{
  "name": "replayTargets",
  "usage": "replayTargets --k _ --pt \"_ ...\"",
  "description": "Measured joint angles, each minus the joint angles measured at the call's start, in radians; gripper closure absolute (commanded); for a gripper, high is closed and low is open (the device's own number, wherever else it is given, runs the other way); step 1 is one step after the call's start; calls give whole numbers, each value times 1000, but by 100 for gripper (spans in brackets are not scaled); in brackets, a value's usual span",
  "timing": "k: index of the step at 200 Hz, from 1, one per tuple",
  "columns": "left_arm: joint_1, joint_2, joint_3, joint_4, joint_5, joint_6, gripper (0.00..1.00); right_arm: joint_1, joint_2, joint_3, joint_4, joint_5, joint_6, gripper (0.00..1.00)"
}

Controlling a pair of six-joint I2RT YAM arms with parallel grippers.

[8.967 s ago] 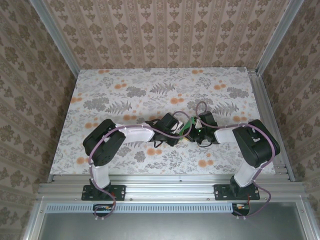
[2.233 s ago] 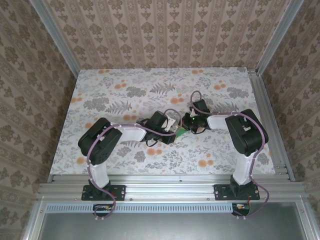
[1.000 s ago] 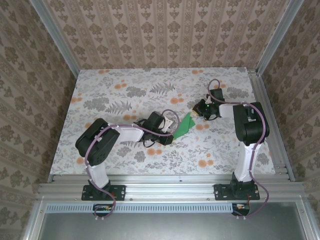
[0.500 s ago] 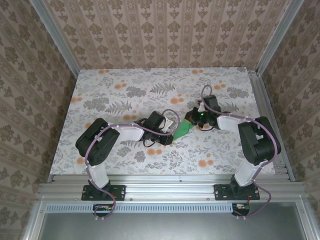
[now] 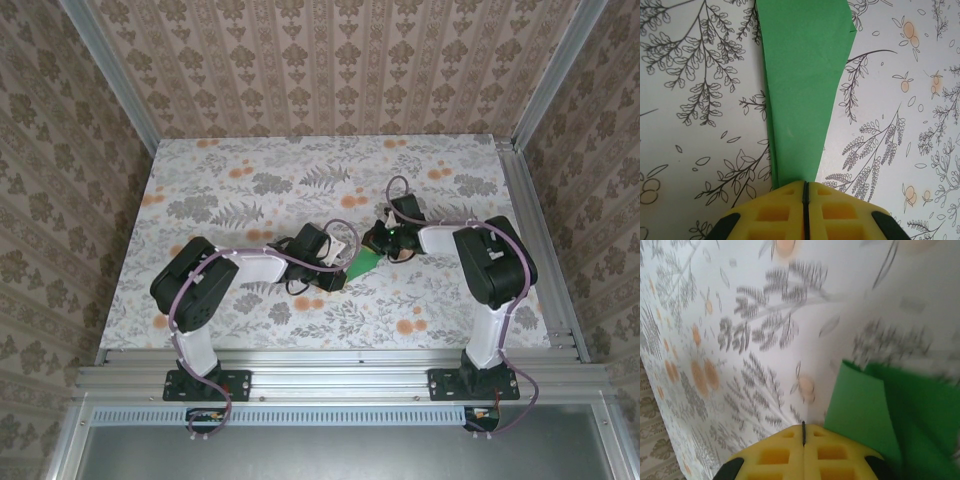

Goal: Fold a paper plane with a square sheet of paper (pick it up from the middle)
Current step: Fold the wing for the fifth time at the center of the table.

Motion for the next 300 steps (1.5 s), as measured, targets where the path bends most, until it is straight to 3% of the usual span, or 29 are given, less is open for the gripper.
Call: replayTargets --k 74,148,187,246,300 --pt "0 0 -3 18 -7 0 91 -72 80 62 0 -152 -42 99" --pt "0 -8 -7 -3 0 -1 88 -180 93 88 7 -129 -65 98" --pt "-7 -14 18 -64 12 -9 74 -192 23 54 -26 -76 -93 92" --pt "-50 -27 127 -263 -57 -6 52 -196 -224 -120 -63 -87 -121 69" --pt "-103 -48 259 -404 -215 51 47 -184 -293 -275 -58 -121 -94 59"
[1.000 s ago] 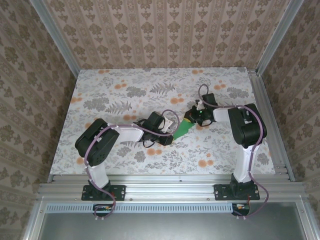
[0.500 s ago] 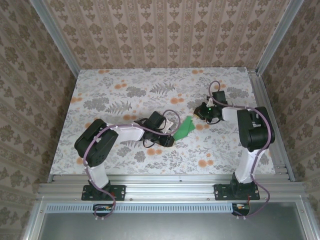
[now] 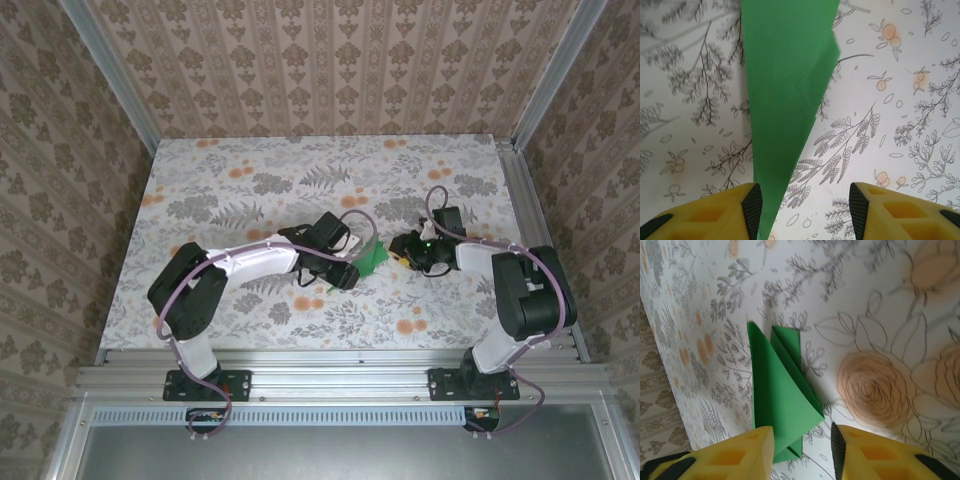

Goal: Fold a paper plane with a square sheet of paper (pick it up from the middle)
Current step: Fold the wing for the fifth time at the center of the table, then move a paper plane to the center of the table.

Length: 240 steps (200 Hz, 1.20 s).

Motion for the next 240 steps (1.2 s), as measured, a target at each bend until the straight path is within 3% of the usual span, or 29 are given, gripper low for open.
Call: replayTargets --k 44,96,181,240 --pt "-31 59 109 -76 -93 54 46 0 -25 -32 20 -10 8 57" --pt "-35 137 152 -105 -115 73 50 0 -54 -53 29 -13 8 56" --pt "-16 166 159 -111 -129 75 82 -2 -68 -76 37 -26 16 56" --pt "21 155 133 -84 -68 53 94 32 -86 -116 114 -65 101 55"
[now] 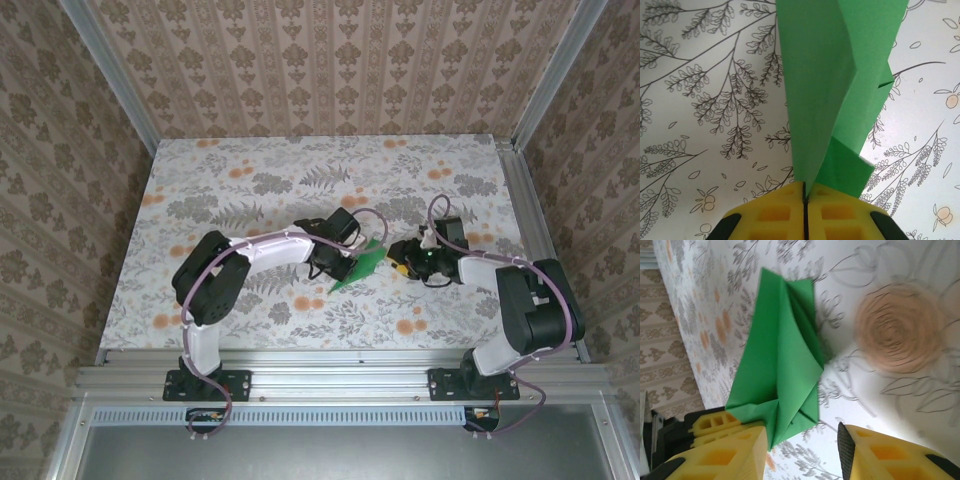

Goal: Fold a paper plane with a square sheet of paper (pick it up from the middle)
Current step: Move a paper plane to the center of the table.

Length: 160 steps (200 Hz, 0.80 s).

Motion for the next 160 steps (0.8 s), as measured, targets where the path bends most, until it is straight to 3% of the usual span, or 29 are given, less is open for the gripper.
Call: replayTargets --k 85,160 --pt "87 -79 -87 72 174 -71 94 193 25 -27 233 -3 213 49" --pt "98 -82 -122 123 233 -99 94 261 122 -25 300 16 280 44"
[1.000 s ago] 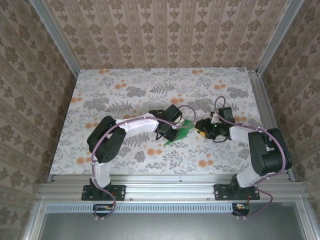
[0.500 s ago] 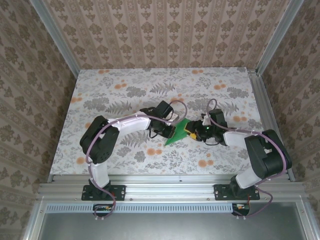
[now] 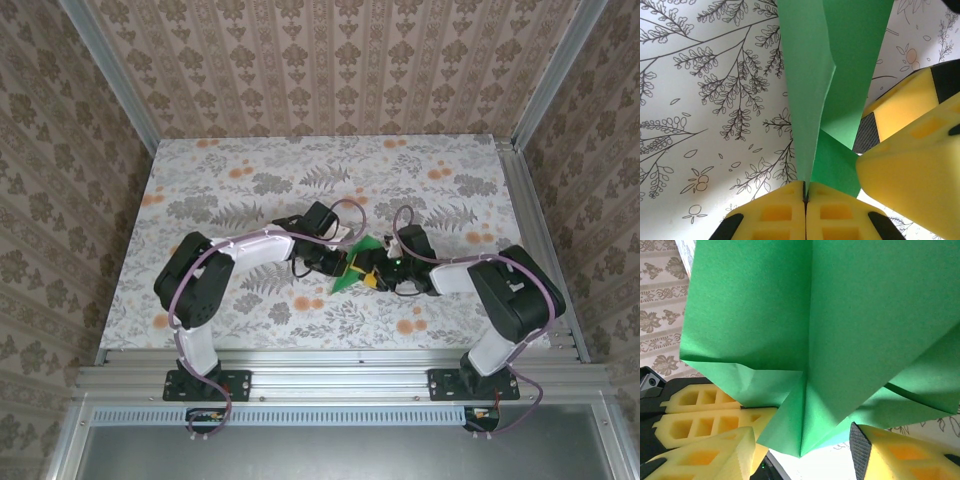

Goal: Fold a paper plane with a square sheet of paper (pick it up from the middle)
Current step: Move a paper plane to the center of the table.

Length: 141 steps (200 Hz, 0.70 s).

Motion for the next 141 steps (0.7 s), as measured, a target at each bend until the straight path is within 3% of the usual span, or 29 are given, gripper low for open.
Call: replayTargets --k 76,141 --pt "14 0 -8 21 14 -8 94 8 60 9 105 3 69 44" --pt "18 0 -17 26 26 -8 94 8 -16 11 -42 41 -4 42"
